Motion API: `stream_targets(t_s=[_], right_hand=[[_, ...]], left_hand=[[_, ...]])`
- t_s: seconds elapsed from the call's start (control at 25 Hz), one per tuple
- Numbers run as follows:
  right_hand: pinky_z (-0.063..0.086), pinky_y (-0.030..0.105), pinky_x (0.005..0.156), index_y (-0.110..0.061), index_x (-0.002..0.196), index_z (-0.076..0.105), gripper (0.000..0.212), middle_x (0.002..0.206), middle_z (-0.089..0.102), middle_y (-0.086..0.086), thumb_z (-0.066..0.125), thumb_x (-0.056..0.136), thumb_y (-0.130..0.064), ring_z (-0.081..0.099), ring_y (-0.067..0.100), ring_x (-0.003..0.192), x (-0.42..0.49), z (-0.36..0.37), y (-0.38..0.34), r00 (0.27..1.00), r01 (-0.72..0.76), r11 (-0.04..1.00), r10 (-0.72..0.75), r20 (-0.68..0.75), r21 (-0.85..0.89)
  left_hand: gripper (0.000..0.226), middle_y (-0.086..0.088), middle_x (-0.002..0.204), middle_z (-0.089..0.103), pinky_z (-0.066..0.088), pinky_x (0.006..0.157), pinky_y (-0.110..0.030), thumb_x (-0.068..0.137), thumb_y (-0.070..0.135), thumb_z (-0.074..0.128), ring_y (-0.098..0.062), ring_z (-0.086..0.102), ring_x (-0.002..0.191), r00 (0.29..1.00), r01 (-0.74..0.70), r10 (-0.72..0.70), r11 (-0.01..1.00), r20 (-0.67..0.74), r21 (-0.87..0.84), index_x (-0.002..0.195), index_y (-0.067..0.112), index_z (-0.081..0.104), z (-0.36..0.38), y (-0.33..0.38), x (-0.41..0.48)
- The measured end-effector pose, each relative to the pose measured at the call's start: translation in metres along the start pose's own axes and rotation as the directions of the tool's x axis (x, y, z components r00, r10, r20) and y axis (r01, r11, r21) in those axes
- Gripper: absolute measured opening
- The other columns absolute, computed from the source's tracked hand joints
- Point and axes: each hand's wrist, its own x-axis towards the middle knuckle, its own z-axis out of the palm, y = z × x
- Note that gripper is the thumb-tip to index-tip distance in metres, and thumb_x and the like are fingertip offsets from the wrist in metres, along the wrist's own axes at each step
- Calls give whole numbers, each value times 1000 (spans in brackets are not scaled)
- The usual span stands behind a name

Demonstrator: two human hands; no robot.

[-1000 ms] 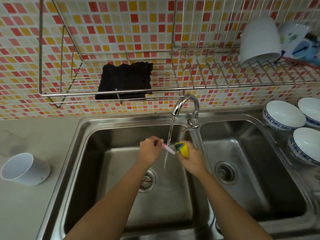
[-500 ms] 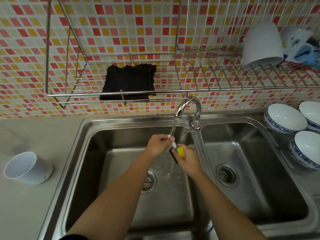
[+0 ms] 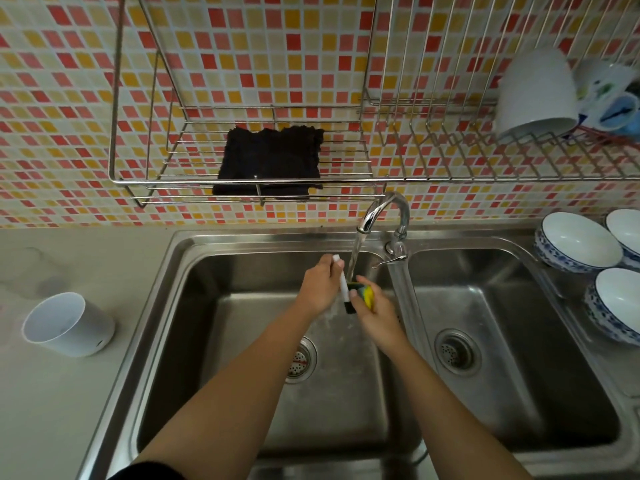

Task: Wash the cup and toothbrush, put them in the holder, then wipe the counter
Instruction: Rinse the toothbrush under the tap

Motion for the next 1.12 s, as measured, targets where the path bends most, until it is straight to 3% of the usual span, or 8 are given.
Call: stream_targets(t_s=[0.16, 0.2, 0.28, 0.4, 0.52, 0.64, 0.84, 1.12], right_hand=[[44, 44, 103, -24, 138, 39, 45, 130, 55, 4, 45, 96, -37, 54, 19, 117, 1, 2, -3, 995, -70, 979, 81, -50, 193], [44, 45, 103, -22, 138, 40, 44, 128, 57, 6, 46, 96, -34, 55, 19, 117, 2, 2, -3, 994, -81, 966, 96, -51, 244], [45, 43, 102, -18, 136, 43, 41, 126, 59, 7, 47, 96, -24, 58, 19, 115, 3, 4, -6, 993, -103, 928, 117, -16, 358], [44, 34, 102, -14, 138, 41, 42, 126, 59, 5, 46, 97, -14, 57, 16, 115, 0, 5, -17, 991, -130, 893, 130, 30, 432], [44, 33, 100, -13, 137, 43, 41, 125, 59, 7, 44, 97, -8, 58, 17, 112, 1, 6, -21, 991, -129, 846, 130, 34, 517], [47, 30, 95, -13, 133, 47, 38, 121, 59, 8, 43, 96, -4, 59, 19, 108, 0, 6, -26, 988, -148, 831, 148, 44, 536], [43, 35, 101, -14, 130, 49, 35, 124, 59, 10, 40, 97, -6, 57, 21, 113, 8, 9, -28, 986, -151, 793, 167, 28, 590], [48, 30, 94, -21, 124, 54, 29, 116, 63, 2, 49, 96, -16, 60, 14, 108, 0, 6, -29, 989, -126, 852, 148, -3, 508]], left_hand=[[32, -11, 94, 59, 55, 61, -35, 100, 33, 36, -21, 61, 70, 994, -73, 72, 997, 80, 1, 113, 10, 54, 5, -6, -11], [32, -13, 96, 60, 55, 67, -35, 100, 31, 38, -22, 61, 74, 991, -105, 99, 993, 93, 58, 119, 11, 56, 6, -9, -13], [38, -14, 100, 55, 42, 82, -27, 100, 23, 39, -29, 56, 94, 987, -136, 116, 971, 110, 197, 136, 12, 47, 11, -16, -14], [47, -14, 112, 42, 27, 82, -14, 100, 16, 36, -29, 48, 112, 988, -85, 62, 983, 142, 164, 146, 9, 27, 19, -20, -17], [32, -17, 95, 57, 30, 72, -15, 94, 16, 52, -27, 56, 96, 992, -122, 126, 984, -26, 131, 124, 7, 59, 19, -26, -19], [27, -16, 85, 70, 30, 62, -14, 93, 23, 56, -14, 55, 72, 977, -129, 148, 984, -157, 121, 114, 9, 68, 14, -27, -19], [37, -18, 88, 71, 55, 74, -32, 98, 24, 45, -26, 68, 75, 984, -167, 174, 978, -50, 123, 133, 12, 53, 24, -21, -24], [37, -21, 95, 69, 38, 71, -23, 96, 18, 48, -32, 64, 88, 972, -212, 229, 950, -50, 230, 131, 9, 54, 23, -22, -17]])
